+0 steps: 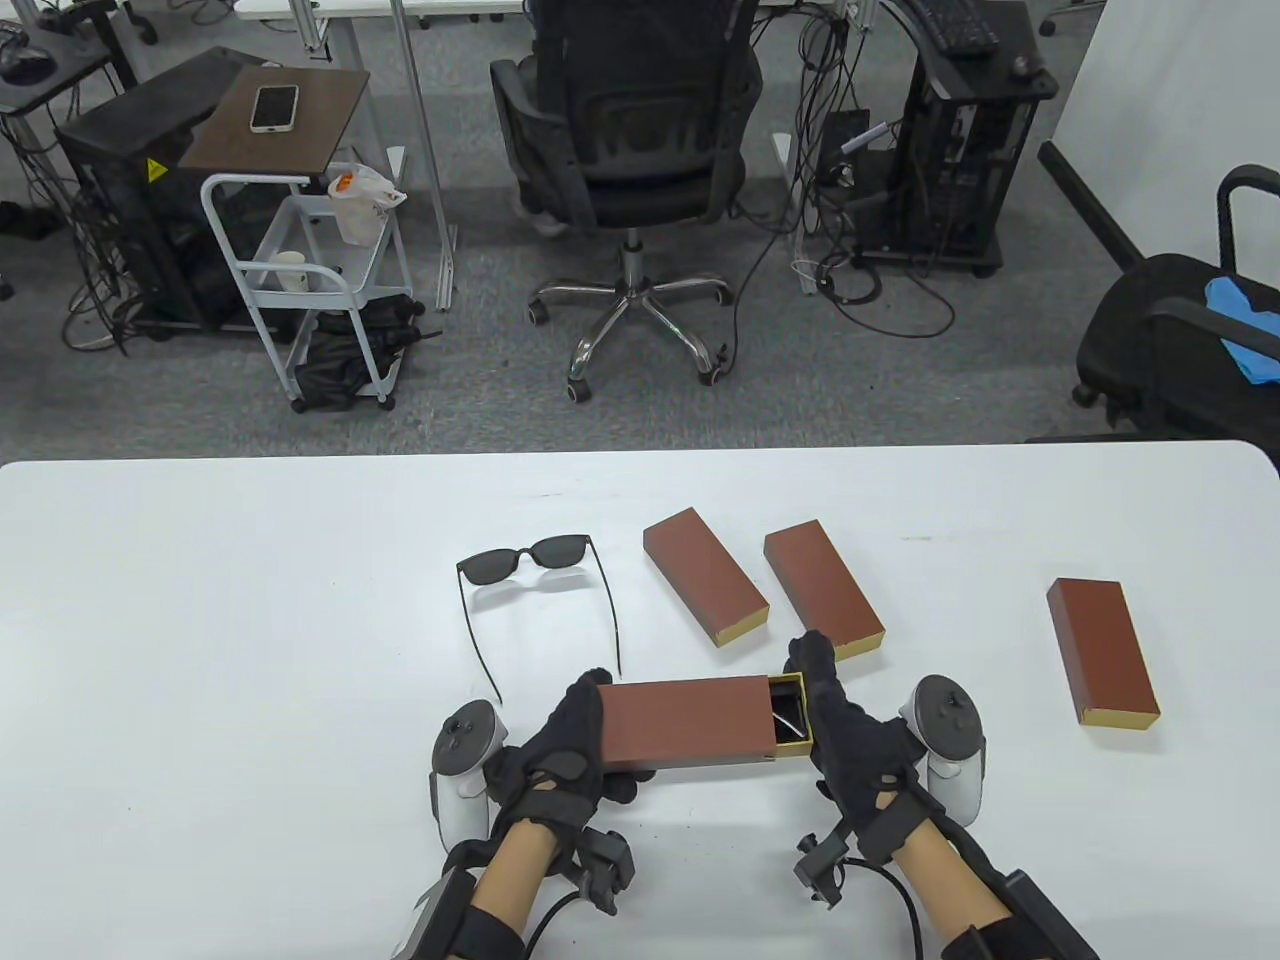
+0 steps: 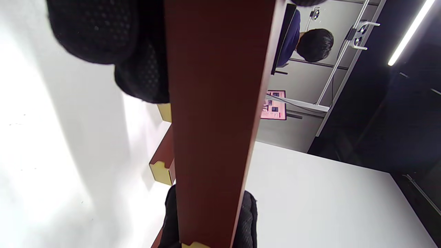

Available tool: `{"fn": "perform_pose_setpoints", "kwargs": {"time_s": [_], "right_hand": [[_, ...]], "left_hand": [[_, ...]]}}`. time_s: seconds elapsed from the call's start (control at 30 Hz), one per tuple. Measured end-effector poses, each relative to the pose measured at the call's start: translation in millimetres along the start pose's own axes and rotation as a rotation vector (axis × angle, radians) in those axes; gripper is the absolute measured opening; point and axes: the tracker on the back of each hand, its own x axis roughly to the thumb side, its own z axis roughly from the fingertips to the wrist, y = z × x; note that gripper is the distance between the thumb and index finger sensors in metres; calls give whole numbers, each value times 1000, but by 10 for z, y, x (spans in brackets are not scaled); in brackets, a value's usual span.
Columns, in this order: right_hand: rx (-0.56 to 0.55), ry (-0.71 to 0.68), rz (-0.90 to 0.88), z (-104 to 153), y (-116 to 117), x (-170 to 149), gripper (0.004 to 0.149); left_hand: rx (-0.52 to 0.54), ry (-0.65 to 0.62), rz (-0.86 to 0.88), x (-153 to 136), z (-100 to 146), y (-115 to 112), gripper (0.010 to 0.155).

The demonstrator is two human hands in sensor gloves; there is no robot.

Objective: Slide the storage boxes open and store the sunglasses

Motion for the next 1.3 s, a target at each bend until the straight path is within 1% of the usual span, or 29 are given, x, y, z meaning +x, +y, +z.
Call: {"fn": "perform_pose_setpoints", "kwargs": {"time_s": [0.37,0.47,0.63,0.7,0.77,0.8,0.87,0.97,1.07,1.17,1.23,1.3], "right_hand": [[63,11,46,-6,120,-24,92],[77,14,43,-13,147,-35,92],[95,20,53,-14,125,-20,91],[66,-6,62,-12,96,24,91],[4,-41,162,-9,63,83,91],[5,-47,186,-13,59,100,89],[83,-49,285,-1,102,133,85],[131,-110,552,14,210,180,84],[188,-187,826,32,397,251,84],[188,-260,1028,58,558,296,86],[109,-286,1153,74,656,312,80],[104,-284,1221,71,727,305,81]], "left_hand": [[-66,33,8,-30,-10,-102,77],[-86,41,-15,-34,-13,-132,77],[-99,41,-28,-46,-40,-91,78],[-83,37,-48,-38,-48,-61,77],[-29,29,-143,-40,-52,-15,77],[-11,24,-163,-48,-58,6,77],[1,28,-139,-67,-70,56,77],[2,27,-136,-91,-88,130,76],[16,18,-147,-92,-94,187,75],[36,17,-176,-91,-94,223,74],[41,21,-194,-92,-96,236,75],[49,11,-215,-81,-96,253,75]]}}
